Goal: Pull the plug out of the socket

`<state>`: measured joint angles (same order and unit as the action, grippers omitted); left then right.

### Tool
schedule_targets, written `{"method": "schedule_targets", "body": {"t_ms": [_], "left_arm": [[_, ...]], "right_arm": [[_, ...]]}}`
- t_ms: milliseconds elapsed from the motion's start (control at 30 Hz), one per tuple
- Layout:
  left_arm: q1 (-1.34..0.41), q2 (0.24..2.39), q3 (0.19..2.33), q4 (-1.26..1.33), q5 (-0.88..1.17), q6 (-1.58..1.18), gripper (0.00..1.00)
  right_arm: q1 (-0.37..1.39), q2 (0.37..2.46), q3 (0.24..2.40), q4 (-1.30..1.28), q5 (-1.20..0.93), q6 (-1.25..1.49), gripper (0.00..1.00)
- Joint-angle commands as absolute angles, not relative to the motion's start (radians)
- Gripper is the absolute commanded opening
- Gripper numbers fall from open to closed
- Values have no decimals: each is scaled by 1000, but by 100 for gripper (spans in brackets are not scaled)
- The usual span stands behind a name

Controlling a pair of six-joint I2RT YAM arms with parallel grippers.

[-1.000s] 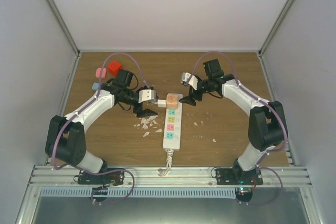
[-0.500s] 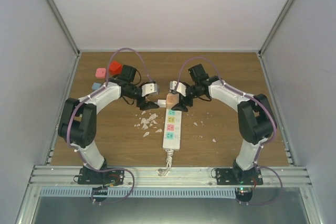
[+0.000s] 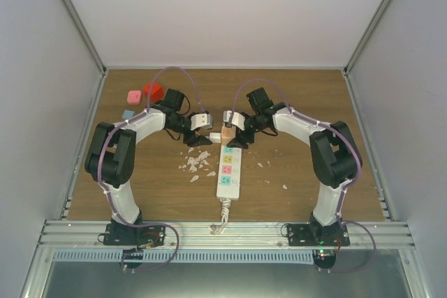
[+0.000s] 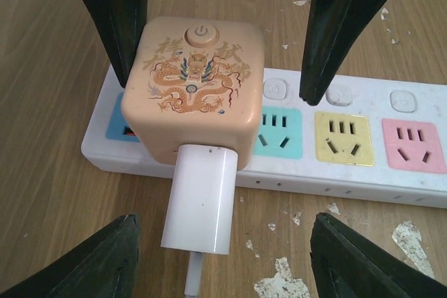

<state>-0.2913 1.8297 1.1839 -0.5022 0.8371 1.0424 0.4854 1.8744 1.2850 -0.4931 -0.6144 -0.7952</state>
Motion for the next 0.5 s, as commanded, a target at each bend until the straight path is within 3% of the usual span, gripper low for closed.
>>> {"method": "schedule_targets", "body": {"t_ms": [0, 467], "left_arm": [[-287, 1844, 1198, -447, 863, 1065, 66], [-326, 1871, 1180, -371, 808, 1028, 55]], "right_arm": [[501, 1906, 1304, -479, -610, -793, 85], [503, 1908, 1281, -475, -609, -802, 61]]}}
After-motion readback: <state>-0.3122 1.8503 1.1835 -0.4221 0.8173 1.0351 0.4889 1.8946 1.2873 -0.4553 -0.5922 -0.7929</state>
